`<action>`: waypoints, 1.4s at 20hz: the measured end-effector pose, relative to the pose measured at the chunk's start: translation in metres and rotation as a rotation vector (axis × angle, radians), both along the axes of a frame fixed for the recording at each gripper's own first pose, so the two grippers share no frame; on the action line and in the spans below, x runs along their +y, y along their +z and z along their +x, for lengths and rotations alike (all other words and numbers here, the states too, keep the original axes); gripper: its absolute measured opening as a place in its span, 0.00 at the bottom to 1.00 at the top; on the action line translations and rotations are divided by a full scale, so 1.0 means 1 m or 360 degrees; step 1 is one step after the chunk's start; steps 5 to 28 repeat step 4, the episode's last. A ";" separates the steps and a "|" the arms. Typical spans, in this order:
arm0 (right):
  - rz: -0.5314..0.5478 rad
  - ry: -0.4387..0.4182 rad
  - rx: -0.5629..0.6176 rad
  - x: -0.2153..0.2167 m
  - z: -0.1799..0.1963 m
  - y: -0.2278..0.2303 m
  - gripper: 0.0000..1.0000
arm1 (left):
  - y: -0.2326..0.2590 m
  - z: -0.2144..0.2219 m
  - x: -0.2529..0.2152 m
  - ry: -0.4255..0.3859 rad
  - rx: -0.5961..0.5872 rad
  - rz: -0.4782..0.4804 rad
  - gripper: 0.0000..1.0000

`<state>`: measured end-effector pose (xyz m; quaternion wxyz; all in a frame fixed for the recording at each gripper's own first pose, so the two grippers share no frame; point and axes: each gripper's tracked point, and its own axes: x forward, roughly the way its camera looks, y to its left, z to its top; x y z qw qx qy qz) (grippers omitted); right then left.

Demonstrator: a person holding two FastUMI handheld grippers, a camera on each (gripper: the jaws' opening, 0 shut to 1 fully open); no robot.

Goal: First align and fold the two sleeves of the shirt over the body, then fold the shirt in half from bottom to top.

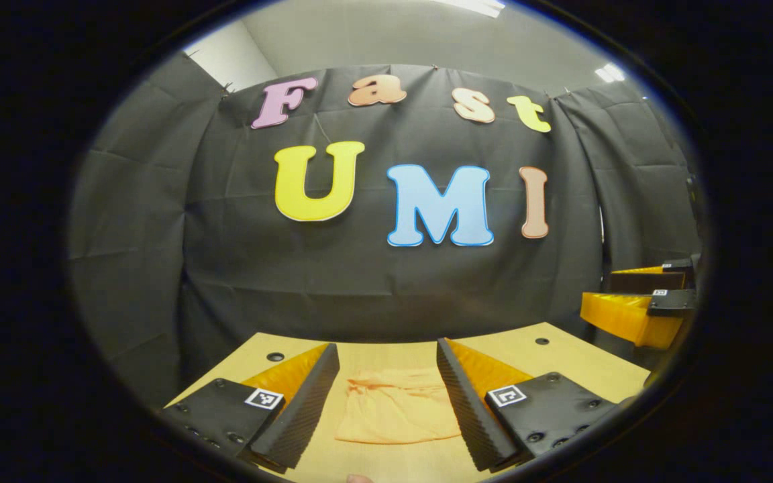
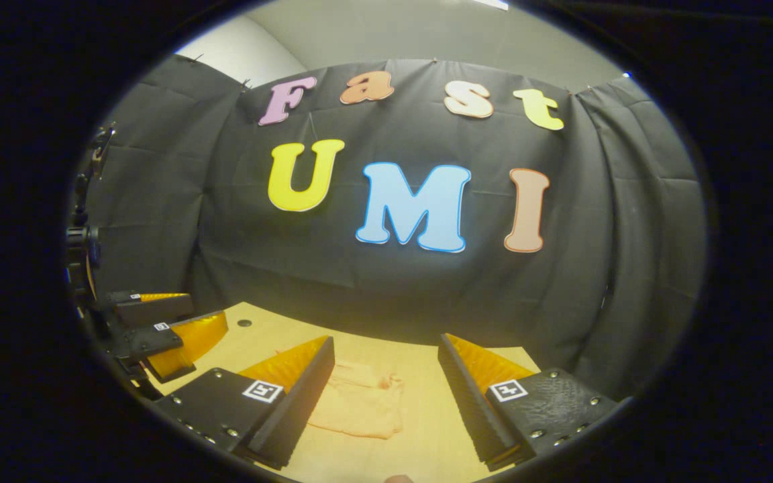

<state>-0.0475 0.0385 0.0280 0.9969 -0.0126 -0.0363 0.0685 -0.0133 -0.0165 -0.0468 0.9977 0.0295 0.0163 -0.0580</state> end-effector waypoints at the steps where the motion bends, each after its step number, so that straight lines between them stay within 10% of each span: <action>1: 0.0011 -0.0023 -0.0002 -0.002 -0.003 0.001 0.97 | 0.002 -0.001 0.000 -0.0008 0.0003 -0.0001 0.94; 28: 0.0038 -0.0082 -0.0011 -0.006 -0.011 0.008 0.97 | 0.004 -0.002 0.002 -0.0034 0.0009 -0.0006 0.95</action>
